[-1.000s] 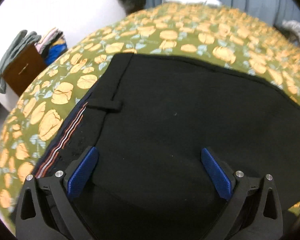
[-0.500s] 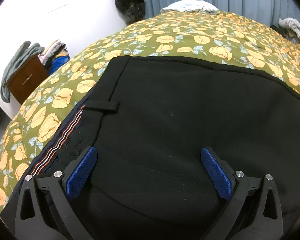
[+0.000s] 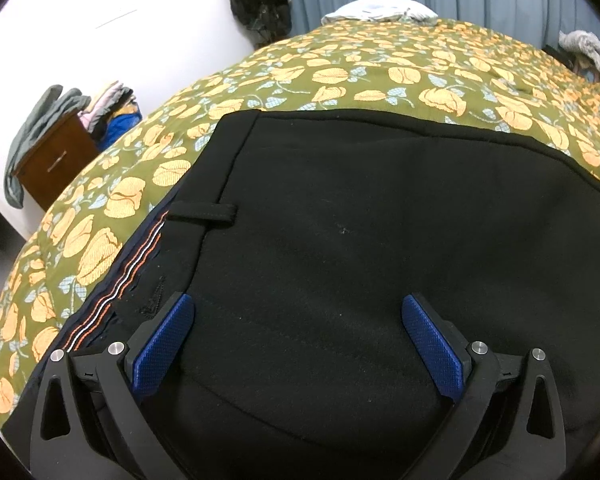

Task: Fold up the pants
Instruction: 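Close the right gripper on the trouser leg hem and lift it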

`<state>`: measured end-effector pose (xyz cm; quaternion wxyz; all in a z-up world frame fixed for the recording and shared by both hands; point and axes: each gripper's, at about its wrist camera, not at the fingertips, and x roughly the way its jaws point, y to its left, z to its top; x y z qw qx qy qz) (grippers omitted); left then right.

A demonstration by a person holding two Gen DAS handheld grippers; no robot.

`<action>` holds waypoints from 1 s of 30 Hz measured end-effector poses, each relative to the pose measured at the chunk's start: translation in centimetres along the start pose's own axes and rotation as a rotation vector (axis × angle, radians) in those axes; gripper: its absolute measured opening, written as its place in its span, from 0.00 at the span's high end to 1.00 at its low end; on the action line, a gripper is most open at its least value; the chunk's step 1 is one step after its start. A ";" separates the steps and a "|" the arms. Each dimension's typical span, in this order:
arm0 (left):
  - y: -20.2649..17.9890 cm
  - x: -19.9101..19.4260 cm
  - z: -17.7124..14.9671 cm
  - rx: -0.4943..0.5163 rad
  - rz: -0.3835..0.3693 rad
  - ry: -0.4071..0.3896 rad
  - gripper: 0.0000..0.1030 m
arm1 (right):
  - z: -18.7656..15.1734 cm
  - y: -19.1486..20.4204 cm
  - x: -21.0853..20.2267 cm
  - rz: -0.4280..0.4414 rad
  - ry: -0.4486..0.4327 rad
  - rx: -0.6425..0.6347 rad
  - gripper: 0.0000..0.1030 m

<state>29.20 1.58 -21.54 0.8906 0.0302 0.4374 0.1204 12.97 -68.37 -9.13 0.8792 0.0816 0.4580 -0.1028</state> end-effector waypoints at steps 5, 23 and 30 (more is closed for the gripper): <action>-0.2 -0.2 0.1 0.013 0.017 0.006 0.00 | -10.7 3.4 -8.9 -0.018 -0.062 -0.012 0.95; -0.8 -12.0 -4.4 0.028 -0.304 0.039 0.01 | -26.6 15.1 -12.7 0.239 -0.076 0.409 0.35; -0.8 -11.5 -10.5 0.115 -0.282 0.098 0.01 | -28.7 11.9 -6.4 0.203 -0.082 0.797 0.35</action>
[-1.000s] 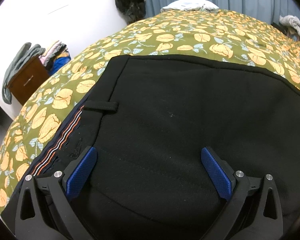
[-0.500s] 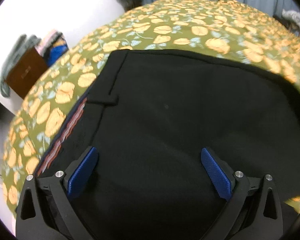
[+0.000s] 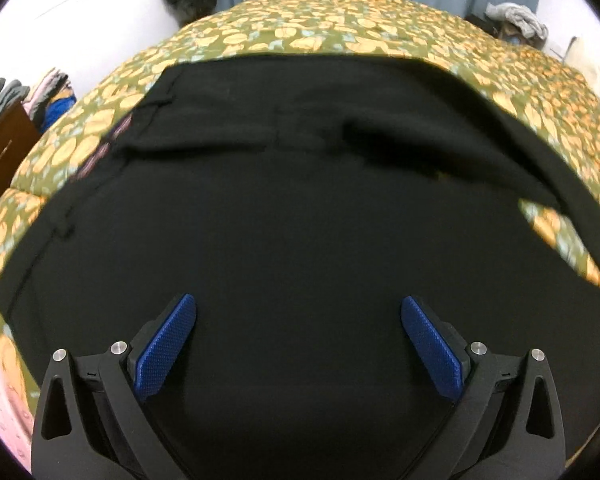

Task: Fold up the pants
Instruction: 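Close the right gripper on the trouser leg hem and lift it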

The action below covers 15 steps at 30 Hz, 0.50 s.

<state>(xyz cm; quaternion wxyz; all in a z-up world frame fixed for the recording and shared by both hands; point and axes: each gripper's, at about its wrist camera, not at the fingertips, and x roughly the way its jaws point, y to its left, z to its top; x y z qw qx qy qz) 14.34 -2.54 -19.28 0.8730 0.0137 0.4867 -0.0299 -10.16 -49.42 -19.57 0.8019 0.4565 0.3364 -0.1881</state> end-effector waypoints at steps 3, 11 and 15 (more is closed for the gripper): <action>0.1 -0.7 -0.9 0.038 0.007 -0.028 0.01 | 1.4 -1.5 -0.1 0.009 -0.060 0.102 0.35; 0.8 -1.3 0.8 -0.026 -0.087 0.059 0.01 | 3.8 -0.7 -1.9 -0.027 -0.141 0.121 0.93; 1.4 -1.8 4.0 -0.094 -0.233 0.089 0.01 | 4.5 5.1 -6.1 0.030 -0.180 -0.115 0.93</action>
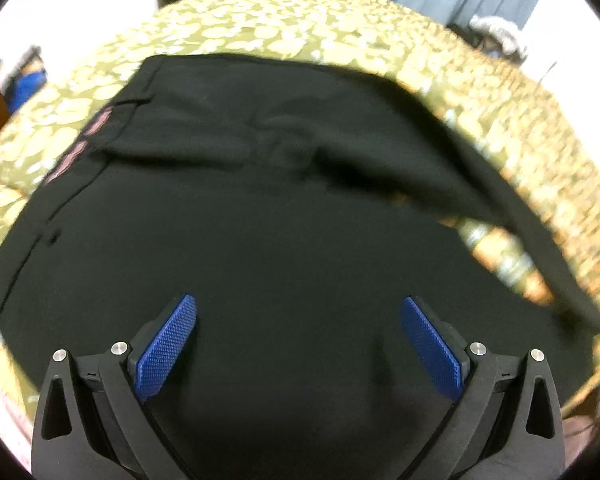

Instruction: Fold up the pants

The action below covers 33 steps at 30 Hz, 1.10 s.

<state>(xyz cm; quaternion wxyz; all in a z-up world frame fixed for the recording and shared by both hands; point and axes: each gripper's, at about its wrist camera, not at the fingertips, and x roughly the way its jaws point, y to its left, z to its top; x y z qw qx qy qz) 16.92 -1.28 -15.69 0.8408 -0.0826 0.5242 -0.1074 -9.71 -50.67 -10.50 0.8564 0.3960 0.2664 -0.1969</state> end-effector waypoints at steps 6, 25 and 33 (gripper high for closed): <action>-1.9 1.1 8.6 -0.134 -0.263 0.039 0.01 | 2.1 6.6 -6.4 0.155 -0.063 -0.194 0.93; -3.2 6.3 14.9 -0.297 -0.315 0.137 0.95 | 1.9 7.3 -16.1 0.359 -0.106 -0.262 0.93; -0.9 -11.7 5.3 -0.150 -0.278 -0.286 0.93 | 5.9 2.6 -8.7 0.205 -0.048 -0.227 0.93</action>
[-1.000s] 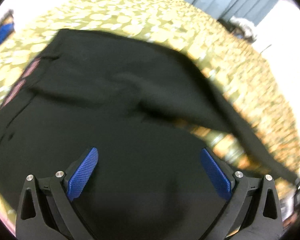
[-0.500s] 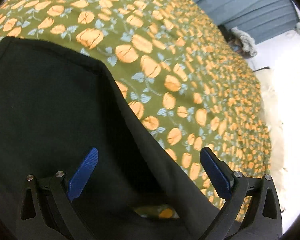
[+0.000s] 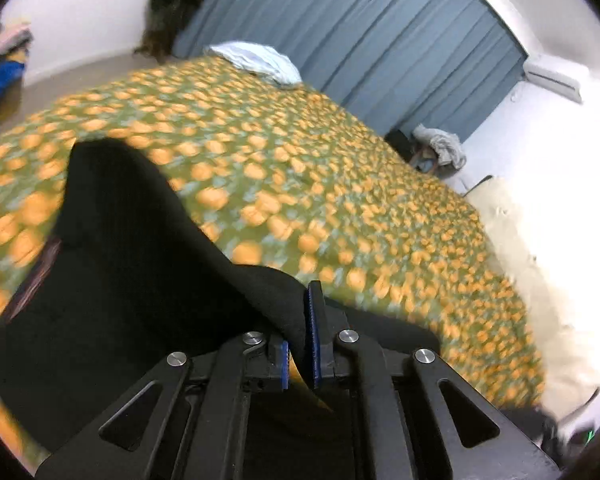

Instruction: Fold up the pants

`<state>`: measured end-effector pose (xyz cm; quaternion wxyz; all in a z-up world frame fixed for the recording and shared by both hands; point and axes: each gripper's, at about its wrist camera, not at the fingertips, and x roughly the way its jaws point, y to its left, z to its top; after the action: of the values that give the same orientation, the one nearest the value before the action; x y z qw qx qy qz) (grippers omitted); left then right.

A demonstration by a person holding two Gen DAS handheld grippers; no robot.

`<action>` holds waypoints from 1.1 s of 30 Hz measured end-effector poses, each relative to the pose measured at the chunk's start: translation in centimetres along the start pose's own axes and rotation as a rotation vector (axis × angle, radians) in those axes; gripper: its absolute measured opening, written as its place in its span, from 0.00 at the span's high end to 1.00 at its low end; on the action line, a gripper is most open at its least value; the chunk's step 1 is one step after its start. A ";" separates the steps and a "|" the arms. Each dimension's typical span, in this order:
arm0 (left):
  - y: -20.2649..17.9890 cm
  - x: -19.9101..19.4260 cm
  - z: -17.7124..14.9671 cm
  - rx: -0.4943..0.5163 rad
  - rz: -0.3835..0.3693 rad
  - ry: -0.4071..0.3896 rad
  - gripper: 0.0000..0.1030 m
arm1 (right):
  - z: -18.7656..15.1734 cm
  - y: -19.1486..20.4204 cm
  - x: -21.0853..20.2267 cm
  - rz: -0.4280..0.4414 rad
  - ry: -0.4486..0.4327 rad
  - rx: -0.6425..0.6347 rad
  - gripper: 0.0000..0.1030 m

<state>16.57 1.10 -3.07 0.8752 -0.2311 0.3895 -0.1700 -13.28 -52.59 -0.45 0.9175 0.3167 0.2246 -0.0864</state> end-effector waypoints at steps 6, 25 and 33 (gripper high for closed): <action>5.5 2.6 -14.0 -0.053 0.192 0.292 0.93 | -4.0 -9.1 6.1 -0.201 0.297 0.137 0.93; 1.1 5.4 -17.2 0.090 0.171 0.415 0.91 | -2.7 -14.1 6.8 -0.420 0.389 -0.041 0.93; 0.5 5.2 -18.2 0.144 0.155 0.447 0.90 | -5.5 -18.4 7.5 -0.511 0.444 0.048 0.93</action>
<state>6.13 -5.97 -17.21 0.7918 -0.0944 0.5770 -0.1768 -14.16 -63.74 -17.70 0.7873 0.2826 0.4888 -0.2478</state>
